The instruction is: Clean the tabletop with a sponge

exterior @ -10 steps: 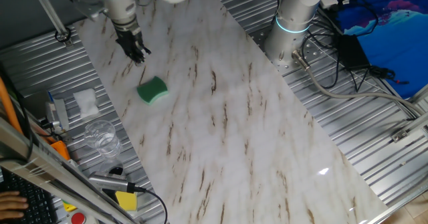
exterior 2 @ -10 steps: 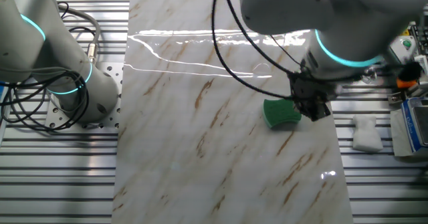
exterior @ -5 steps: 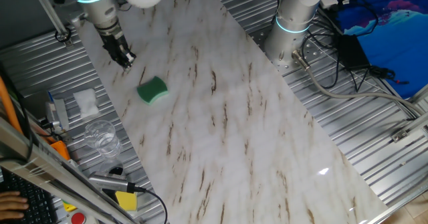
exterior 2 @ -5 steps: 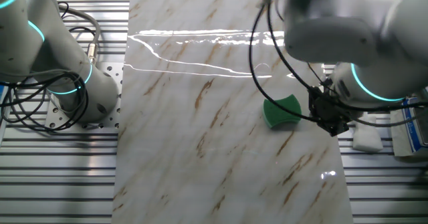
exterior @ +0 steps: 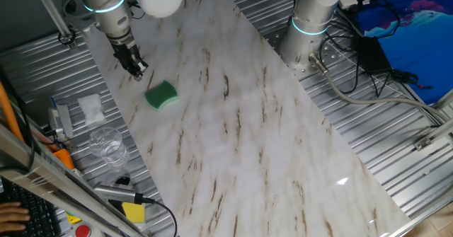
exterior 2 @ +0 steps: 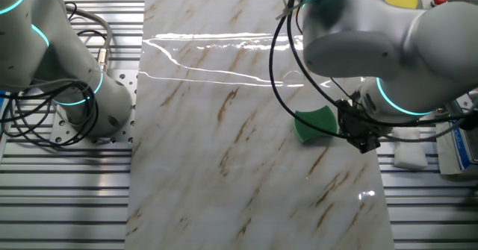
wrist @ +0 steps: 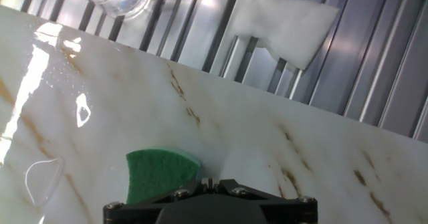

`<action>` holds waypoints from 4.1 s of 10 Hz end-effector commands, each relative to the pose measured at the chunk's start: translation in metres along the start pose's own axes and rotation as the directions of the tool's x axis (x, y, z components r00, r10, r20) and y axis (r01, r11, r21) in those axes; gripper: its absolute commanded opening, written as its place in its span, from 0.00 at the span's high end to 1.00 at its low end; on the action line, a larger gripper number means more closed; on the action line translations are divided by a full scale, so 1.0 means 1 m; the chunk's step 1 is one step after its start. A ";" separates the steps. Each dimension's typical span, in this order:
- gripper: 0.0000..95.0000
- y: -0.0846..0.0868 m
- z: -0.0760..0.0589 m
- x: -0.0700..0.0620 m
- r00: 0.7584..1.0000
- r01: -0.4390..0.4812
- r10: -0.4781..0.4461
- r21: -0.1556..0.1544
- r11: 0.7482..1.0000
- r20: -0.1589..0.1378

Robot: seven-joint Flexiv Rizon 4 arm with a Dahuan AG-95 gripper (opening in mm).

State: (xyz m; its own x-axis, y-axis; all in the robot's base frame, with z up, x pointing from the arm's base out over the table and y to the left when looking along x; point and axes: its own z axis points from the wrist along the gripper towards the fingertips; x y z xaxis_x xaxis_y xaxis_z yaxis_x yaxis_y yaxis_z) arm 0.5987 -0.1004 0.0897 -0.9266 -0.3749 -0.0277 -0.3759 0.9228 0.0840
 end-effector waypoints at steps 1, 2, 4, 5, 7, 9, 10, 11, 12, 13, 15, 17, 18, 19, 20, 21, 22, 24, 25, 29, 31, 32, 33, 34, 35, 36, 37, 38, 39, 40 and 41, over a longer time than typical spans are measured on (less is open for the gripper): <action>1.00 0.000 0.000 0.002 1.000 0.012 -0.012 0.012 1.000 0.002; 1.00 0.000 0.000 0.002 1.000 0.017 -0.017 0.010 1.000 0.003; 1.00 0.000 0.000 0.002 1.000 0.015 -0.015 0.011 1.000 0.003; 1.00 0.000 0.000 0.002 1.000 0.013 -0.013 0.012 1.000 0.002; 1.00 0.000 0.000 0.002 1.000 0.009 -0.009 0.017 1.000 -0.001; 1.00 0.000 0.000 0.002 1.000 0.016 -0.016 0.017 1.000 -0.001; 1.00 0.000 0.000 0.002 1.000 0.016 -0.016 0.014 1.000 0.001; 1.00 0.000 0.000 0.002 1.000 0.012 -0.012 0.015 1.000 -0.001; 1.00 0.000 0.000 0.002 1.000 0.013 -0.013 0.015 1.000 0.001; 1.00 0.000 0.000 0.002 1.000 0.014 -0.014 0.016 1.000 0.000; 1.00 0.000 0.000 0.002 1.000 0.027 -0.027 0.021 0.999 -0.007; 1.00 0.000 0.000 0.002 1.000 0.027 -0.027 0.021 0.999 -0.008; 1.00 0.000 0.000 0.002 1.000 0.023 -0.023 0.019 1.000 -0.007; 1.00 0.000 0.000 0.002 1.000 0.028 -0.028 0.021 0.999 -0.008; 1.00 0.000 0.000 0.002 1.000 0.029 -0.029 0.021 0.999 -0.008; 1.00 0.000 0.000 0.002 1.000 0.030 -0.030 0.021 0.999 -0.007; 1.00 0.000 0.000 0.002 1.000 0.030 -0.030 0.021 0.999 -0.006; 1.00 0.000 0.000 0.002 1.000 0.030 -0.030 0.022 0.999 -0.007; 1.00 0.000 0.000 0.002 1.000 0.028 -0.028 0.022 0.999 -0.006; 1.00 0.000 0.000 0.002 0.999 0.033 -0.033 0.017 0.999 -0.003; 1.00 0.000 0.000 0.002 0.999 0.050 -0.050 0.009 0.999 -0.003; 1.00 0.000 0.000 0.002 0.998 0.057 -0.057 0.007 0.998 -0.007; 1.00 0.000 0.000 0.002 0.997 0.072 -0.072 0.004 0.997 -0.012; 1.00 0.000 0.000 0.002 0.997 0.078 -0.078 0.000 0.997 -0.010; 1.00 0.000 0.000 0.002 0.997 0.078 -0.078 0.000 0.997 -0.011; 1.00 0.000 0.000 0.002 0.997 0.072 -0.072 -0.001 0.997 -0.015; 1.00 0.000 0.000 0.002 0.997 0.072 -0.072 -0.001 0.997 -0.015; 1.00 0.000 0.000 0.002 0.997 0.075 -0.075 -0.002 0.997 -0.017; 1.00 0.000 0.000 0.002 0.997 0.075 -0.075 -0.003 0.997 -0.018; 1.00 0.000 0.000 0.002 0.997 0.075 -0.075 -0.003 0.997 -0.018; 1.00 0.000 0.000 0.002 0.997 0.073 -0.074 -0.005 0.997 -0.019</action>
State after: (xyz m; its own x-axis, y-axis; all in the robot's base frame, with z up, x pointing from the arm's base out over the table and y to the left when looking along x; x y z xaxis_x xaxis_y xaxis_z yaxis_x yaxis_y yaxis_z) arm 0.5961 -0.1008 0.0900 -0.8965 -0.4429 -0.0144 -0.4424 0.8925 0.0876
